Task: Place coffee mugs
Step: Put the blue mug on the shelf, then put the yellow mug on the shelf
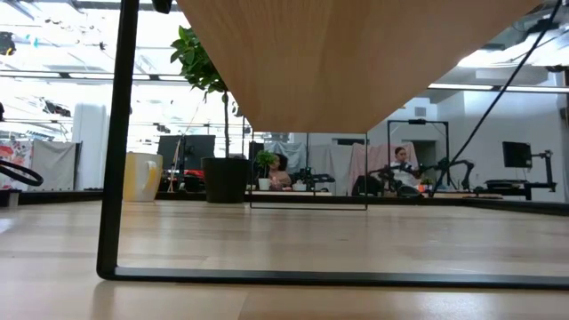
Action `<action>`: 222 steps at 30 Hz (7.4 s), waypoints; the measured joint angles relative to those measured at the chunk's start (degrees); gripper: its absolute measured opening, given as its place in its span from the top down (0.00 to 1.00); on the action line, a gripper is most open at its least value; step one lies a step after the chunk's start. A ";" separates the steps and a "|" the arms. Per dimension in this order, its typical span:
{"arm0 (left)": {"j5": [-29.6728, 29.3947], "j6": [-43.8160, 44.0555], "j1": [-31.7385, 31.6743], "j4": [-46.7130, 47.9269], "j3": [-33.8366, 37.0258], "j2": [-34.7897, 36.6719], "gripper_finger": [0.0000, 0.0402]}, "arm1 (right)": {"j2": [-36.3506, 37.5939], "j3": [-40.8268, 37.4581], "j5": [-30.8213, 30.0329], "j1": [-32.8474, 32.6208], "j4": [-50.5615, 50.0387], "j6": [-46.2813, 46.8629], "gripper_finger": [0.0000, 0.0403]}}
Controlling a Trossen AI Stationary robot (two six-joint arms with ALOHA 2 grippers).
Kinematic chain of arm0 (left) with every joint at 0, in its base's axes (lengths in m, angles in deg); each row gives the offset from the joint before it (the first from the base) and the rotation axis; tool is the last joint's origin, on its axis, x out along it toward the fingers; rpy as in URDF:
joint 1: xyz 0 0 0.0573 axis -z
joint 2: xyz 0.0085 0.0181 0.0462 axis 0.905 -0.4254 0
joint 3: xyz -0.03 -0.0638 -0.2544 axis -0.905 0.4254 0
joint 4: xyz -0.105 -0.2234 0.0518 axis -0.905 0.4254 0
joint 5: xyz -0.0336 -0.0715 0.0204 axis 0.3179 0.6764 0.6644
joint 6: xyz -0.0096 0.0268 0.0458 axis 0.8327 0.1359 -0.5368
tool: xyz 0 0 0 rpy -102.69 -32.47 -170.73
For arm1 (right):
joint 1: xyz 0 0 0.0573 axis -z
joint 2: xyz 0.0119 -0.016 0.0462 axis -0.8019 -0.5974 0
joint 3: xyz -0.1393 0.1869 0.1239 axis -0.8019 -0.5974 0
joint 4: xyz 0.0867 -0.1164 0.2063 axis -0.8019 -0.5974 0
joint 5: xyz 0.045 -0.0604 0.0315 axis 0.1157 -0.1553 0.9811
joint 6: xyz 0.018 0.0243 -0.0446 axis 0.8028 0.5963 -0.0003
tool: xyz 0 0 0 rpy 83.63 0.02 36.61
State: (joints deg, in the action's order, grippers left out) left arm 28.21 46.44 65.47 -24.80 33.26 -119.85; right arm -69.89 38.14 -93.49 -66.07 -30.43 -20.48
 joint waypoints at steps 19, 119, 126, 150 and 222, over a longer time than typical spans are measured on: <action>0.02 0.07 0.00 0.00 0.00 0.00 0.63 | -1.81 0.86 -2.92 2.43 -4.27 0.20 0.81; -3.61 0.99 0.02 -1.38 -0.02 0.00 0.63 | 14.23 -32.97 -8.54 -8.91 38.67 8.51 0.96; -3.61 0.98 0.02 -1.36 -0.02 0.00 0.63 | 16.09 -33.06 -5.61 -8.12 37.78 5.96 0.96; -0.70 3.08 0.04 -1.34 -0.02 0.02 0.63 | 40.20 -46.49 -15.26 5.88 61.20 -21.82 0.94; 4.65 1.66 -44.84 53.98 -7.17 -24.38 0.43 | 38.54 -55.79 5.00 16.06 91.71 -28.48 0.90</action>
State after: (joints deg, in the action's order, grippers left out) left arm 32.86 48.11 20.63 29.17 26.09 -144.23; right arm -31.35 -17.64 -88.49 -50.01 61.28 -48.96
